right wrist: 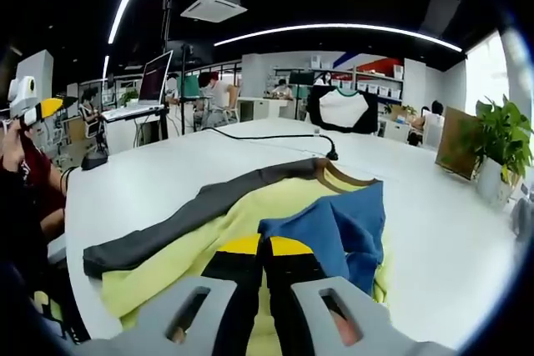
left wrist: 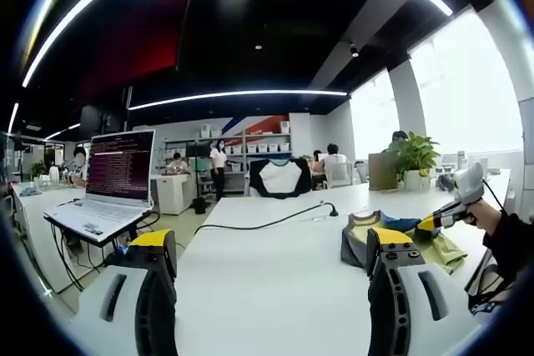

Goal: Fold the garment on the visible template until the final outline fits inside the template.

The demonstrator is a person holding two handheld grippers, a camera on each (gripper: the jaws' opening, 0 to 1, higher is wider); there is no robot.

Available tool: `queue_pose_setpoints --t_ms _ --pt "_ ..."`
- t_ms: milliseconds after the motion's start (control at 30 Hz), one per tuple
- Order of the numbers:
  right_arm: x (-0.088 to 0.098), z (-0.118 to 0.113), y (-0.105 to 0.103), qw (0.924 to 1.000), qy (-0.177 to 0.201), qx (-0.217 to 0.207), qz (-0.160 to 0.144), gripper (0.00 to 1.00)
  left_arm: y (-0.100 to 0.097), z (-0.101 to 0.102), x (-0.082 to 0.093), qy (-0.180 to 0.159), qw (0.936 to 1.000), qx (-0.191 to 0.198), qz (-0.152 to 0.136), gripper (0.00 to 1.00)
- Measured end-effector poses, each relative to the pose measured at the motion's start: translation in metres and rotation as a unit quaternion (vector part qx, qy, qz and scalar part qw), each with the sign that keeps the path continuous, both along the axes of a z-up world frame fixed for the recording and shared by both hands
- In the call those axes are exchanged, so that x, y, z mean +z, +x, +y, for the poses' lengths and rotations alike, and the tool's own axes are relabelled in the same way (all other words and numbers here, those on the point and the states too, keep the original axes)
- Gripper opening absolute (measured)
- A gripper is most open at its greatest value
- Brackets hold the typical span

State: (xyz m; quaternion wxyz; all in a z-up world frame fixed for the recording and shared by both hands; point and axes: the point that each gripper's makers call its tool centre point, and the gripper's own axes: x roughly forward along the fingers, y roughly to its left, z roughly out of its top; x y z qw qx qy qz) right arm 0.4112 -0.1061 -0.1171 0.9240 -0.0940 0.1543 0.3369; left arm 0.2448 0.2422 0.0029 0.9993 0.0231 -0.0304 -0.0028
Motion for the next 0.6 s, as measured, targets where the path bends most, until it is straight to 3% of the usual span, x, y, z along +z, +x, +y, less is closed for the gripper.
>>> queue_pose_setpoints --t_ms 600 --pt "0.057 -0.050 0.021 0.9977 -0.021 -0.045 -0.047 0.00 -0.001 0.002 0.000 -0.001 1.0000 0.000 0.003 1.00"
